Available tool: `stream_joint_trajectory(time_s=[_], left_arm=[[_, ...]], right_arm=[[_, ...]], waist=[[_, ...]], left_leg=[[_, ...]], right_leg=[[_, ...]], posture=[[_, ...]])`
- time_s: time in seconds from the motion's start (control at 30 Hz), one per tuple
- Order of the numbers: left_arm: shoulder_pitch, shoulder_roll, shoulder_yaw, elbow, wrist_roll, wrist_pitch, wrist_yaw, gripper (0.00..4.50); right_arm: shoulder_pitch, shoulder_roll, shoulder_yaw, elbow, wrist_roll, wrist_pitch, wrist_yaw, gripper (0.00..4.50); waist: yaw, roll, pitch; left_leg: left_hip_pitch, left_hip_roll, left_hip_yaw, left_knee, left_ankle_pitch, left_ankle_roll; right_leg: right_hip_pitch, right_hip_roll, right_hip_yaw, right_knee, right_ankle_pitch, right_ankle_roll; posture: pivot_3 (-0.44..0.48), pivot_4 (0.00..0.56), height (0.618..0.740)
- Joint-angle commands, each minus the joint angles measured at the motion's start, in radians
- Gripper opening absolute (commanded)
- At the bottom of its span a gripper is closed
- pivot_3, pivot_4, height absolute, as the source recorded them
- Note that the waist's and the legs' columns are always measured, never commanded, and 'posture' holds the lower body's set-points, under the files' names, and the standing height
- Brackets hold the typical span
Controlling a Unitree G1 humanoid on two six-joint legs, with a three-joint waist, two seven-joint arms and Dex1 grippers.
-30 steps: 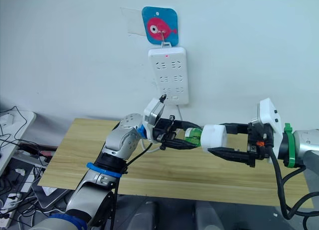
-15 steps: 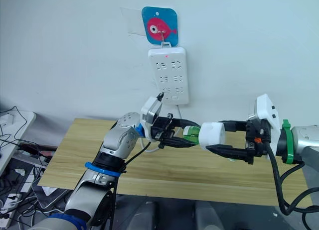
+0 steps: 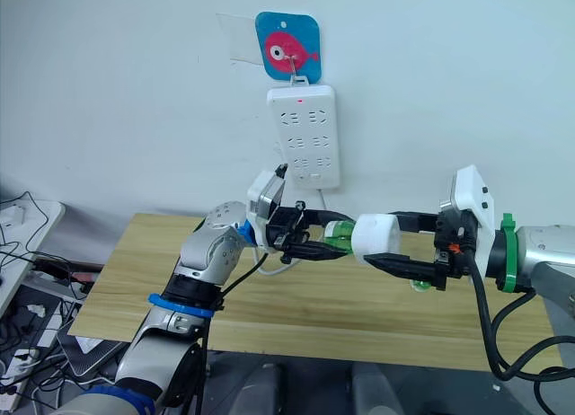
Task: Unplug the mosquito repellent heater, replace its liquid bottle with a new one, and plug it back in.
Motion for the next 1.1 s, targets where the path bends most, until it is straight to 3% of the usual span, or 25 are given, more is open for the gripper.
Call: stream_joint_trajectory(time_s=[0.03, 0.13, 0.53, 0.87, 1.1], left_arm=[[-0.008, -0.031, -0.039, -0.08, -0.044, 0.025, -0.017, 2.26], [-0.009, -0.034, -0.032, -0.11, -0.069, 0.059, -0.022, 2.26], [-0.004, -0.041, -0.036, -0.143, -0.074, 0.111, -0.009, 2.26], [-0.007, -0.053, -0.046, -0.115, -0.029, -0.016, -0.048, 2.26], [-0.01, -0.074, -0.041, -0.093, -0.012, -0.082, -0.029, 2.26]], right_arm=[[-0.035, 0.002, 0.026, -0.05, -0.001, -0.047, 0.048, 2.94], [-0.051, 0.026, 0.02, -0.041, 0.058, -0.031, 0.053, 2.94], [-0.077, 0.061, 0.074, -0.048, -0.011, -0.04, 0.063, 2.94], [-0.111, 0.064, 0.043, 0.081, 0.511, 0.184, -0.327, 2.94], [-0.115, 0.046, 0.065, 0.1, 0.623, 0.192, -0.46, 2.94]], waist=[[0.0, 0.0, 0.0], [-0.001, 0.0, 0.0], [-0.001, 0.0, 0.0], [0.001, 0.0, 0.0], [0.001, 0.0, 0.0]], left_leg=[[0.0, 0.0, 0.0, 0.0, 0.0, 0.0], [0.0, 0.0, 0.0, 0.0, 0.0, 0.0], [0.0, 0.0, 0.0, 0.0, 0.0, 0.0], [0.0, 0.0, 0.0, 0.0, 0.0, 0.0], [0.0, 0.0, 0.0, 0.0, 0.0, 0.0]], right_leg=[[0.0, 0.0, 0.0, 0.0, 0.0, 0.0], [0.0, 0.0, 0.0, 0.0, 0.0, 0.0], [0.0, 0.0, 0.0, 0.0, 0.0, 0.0], [0.0, 0.0, 0.0, 0.0, 0.0, 0.0], [0.0, 0.0, 0.0, 0.001, 0.0, 0.0]], posture=[[-0.087, 0.199, 0.74], [-0.087, 0.199, 0.74], [-0.087, 0.203, 0.74], [-0.083, 0.198, 0.74], [-0.077, 0.195, 0.74]])
